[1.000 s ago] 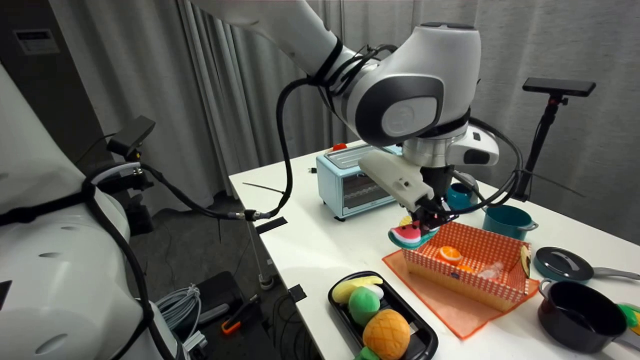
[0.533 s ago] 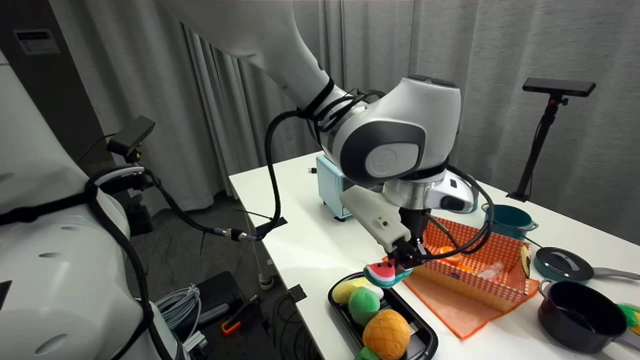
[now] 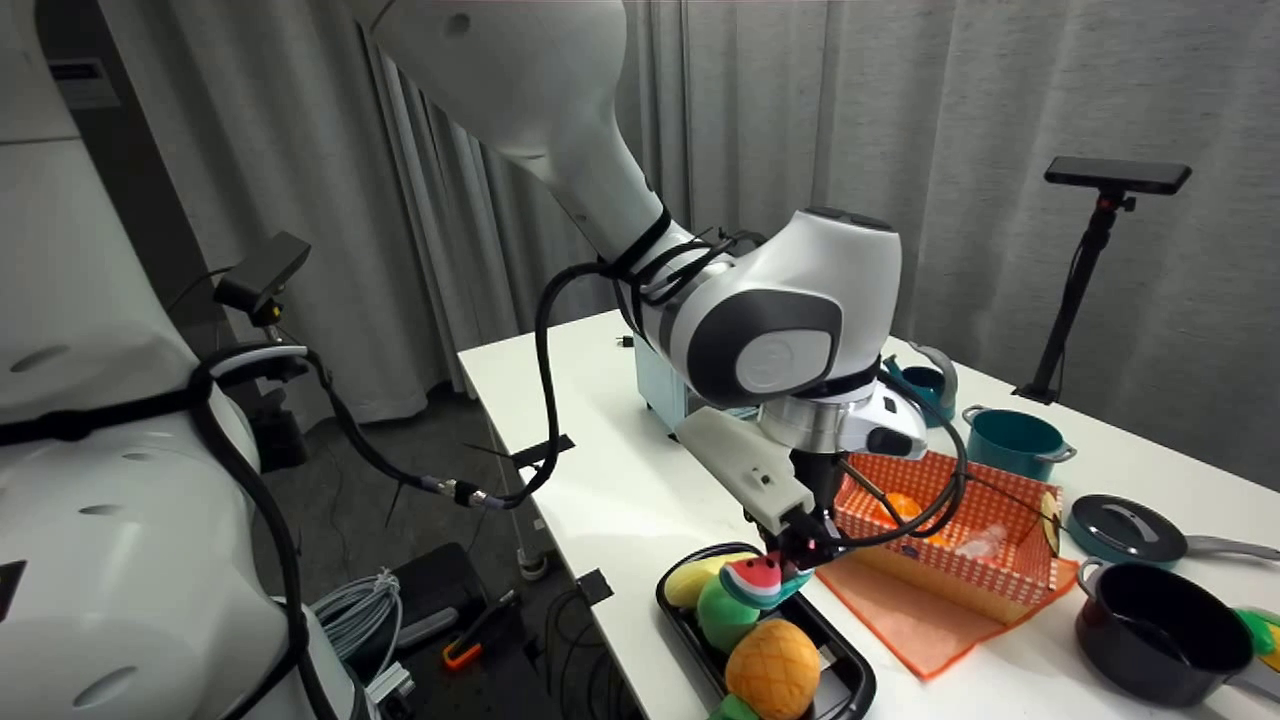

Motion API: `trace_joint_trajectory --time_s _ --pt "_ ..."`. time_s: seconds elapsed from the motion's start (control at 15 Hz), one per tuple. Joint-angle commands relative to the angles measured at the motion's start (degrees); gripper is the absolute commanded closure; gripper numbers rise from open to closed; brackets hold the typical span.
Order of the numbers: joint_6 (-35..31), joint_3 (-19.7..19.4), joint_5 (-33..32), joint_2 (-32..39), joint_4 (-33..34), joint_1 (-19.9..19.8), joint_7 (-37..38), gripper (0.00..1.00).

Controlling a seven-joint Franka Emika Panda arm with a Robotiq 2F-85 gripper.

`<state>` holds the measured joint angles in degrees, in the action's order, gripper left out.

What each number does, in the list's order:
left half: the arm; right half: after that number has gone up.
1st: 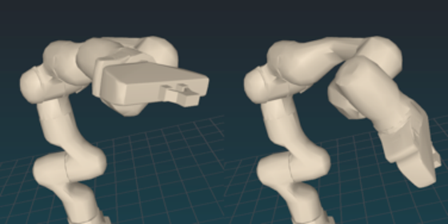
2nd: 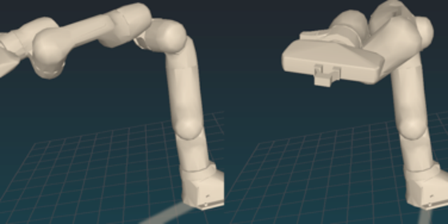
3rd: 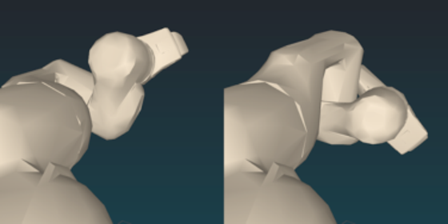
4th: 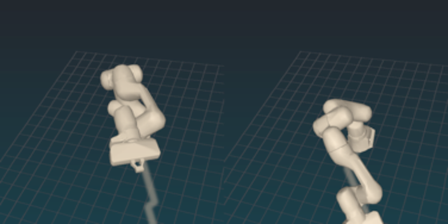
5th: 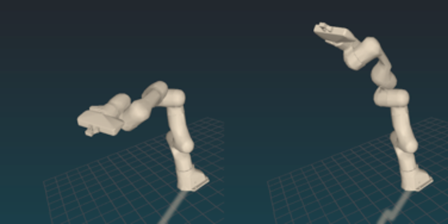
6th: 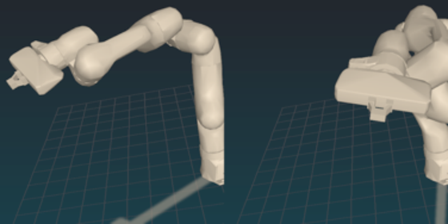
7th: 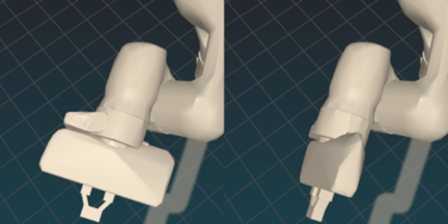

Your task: Move the object from the box and put it on the tray

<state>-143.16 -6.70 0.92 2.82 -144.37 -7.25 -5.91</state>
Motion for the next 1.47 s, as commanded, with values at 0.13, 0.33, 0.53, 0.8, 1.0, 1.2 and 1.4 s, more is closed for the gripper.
trace_joint_trajectory --time_s 0.13,0.33,0.53,0.8,1.0,1.2,1.4 --pt "-1.2 0.6 -1.8 1.9 0.9 1.0 2.5 0.60" --pt "-1.1 0.9 -2.0 0.9 0.3 1.2 2.3 0.39" --pt "-1.0 1.2 -2.0 -0.7 -0.2 1.3 1.9 0.17" --pt "-0.9 1.4 -1.7 -3.6 -0.8 1.3 1.3 0.00" --pt "-0.8 1.3 -1.9 -6.8 -1.2 1.2 0.8 0.00" --pt "-0.8 1.2 -2.2 -10.0 -1.3 1.0 0.3 0.00" --pt "-0.5 1.1 -2.2 -12.7 -0.8 0.9 -0.1 0.00"
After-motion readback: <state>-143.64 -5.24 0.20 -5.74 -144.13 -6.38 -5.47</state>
